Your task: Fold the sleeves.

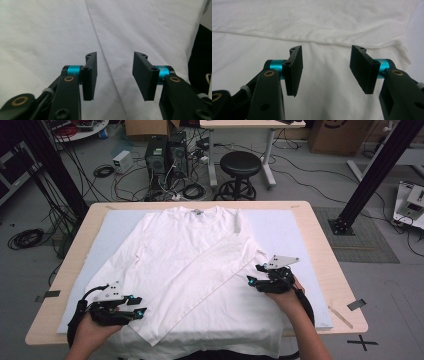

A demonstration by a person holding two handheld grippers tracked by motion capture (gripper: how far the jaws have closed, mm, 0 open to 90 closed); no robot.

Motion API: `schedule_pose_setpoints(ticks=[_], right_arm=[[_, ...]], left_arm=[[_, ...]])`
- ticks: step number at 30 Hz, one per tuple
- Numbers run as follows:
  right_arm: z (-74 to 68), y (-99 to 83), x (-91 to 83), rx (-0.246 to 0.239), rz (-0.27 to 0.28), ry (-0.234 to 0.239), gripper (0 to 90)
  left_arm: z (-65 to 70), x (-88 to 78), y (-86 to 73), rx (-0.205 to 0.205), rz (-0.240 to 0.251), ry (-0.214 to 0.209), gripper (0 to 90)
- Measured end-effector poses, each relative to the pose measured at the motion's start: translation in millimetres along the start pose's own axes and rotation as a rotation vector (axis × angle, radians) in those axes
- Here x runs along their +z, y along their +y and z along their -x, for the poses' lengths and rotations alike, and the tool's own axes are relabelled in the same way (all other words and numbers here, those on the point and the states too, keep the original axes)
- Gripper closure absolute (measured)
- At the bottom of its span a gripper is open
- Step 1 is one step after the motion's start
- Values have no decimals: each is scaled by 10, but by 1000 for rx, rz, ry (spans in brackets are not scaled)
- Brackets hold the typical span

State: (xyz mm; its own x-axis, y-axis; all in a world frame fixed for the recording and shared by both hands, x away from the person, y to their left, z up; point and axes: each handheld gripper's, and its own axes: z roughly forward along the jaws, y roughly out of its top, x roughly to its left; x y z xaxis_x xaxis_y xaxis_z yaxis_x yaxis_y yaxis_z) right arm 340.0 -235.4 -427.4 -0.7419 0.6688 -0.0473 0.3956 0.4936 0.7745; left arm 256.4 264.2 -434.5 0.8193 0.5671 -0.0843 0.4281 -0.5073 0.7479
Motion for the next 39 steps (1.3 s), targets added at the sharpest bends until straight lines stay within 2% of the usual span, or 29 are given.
schedule_pose_setpoints(ticks=[1,2,4,5,8,12,13,14,18,20,22,23,24,26,29,31,36,37,39], right_arm=[[-11,4,13,-1,-3,-2,449],[-14,5,15,-3,-7,-2,450],[-18,8,25,-8,-5,-3,450],[-25,12,30,-15,-5,-5,450],[-30,13,30,-15,-7,-4,451],[-22,5,24,-10,-4,-9,451],[-14,1,20,-8,-5,-10,451],[8,-3,12,-2,1,-12,452],[57,-11,2,13,5,-19,453],[59,-16,5,14,3,-22,453],[55,-19,0,12,2,-25,453],[57,-19,-6,9,3,-29,454],[58,-20,-12,10,5,-33,454],[65,-23,-18,14,4,-40,454],[72,-32,-13,18,-5,-51,454],[69,-32,-2,15,-4,-56,454],[56,-19,0,13,-5,-52,454],[53,-16,1,13,-3,-52,454],[47,-10,2,11,-3,-54,454]], left_arm=[[39,54,-2,31,-37,-19,653],[65,93,-4,63,-71,-20,697],[87,100,-6,73,-60,-13,797],[105,108,9,85,-67,-22,861],[130,95,11,92,-70,-3,875],[159,-2,-13,74,-42,15,881],[177,-92,-43,43,-17,14,881],[190,-122,-58,40,-9,17,885],[251,-187,-153,37,-23,14,884],[245,-185,-166,22,-22,7,884],[235,-193,-148,25,-12,14,881],[234,-195,-140,22,10,15,870],[231,-198,-132,17,26,23,822],[217,-204,-121,11,67,45,665],[186,-222,-107,-3,123,71,546],[157,-231,-78,-14,145,79,502],[46,-294,48,-13,188,112,438],[-36,-337,136,-26,227,140,438],[-65,-353,172,-28,245,147,409]])
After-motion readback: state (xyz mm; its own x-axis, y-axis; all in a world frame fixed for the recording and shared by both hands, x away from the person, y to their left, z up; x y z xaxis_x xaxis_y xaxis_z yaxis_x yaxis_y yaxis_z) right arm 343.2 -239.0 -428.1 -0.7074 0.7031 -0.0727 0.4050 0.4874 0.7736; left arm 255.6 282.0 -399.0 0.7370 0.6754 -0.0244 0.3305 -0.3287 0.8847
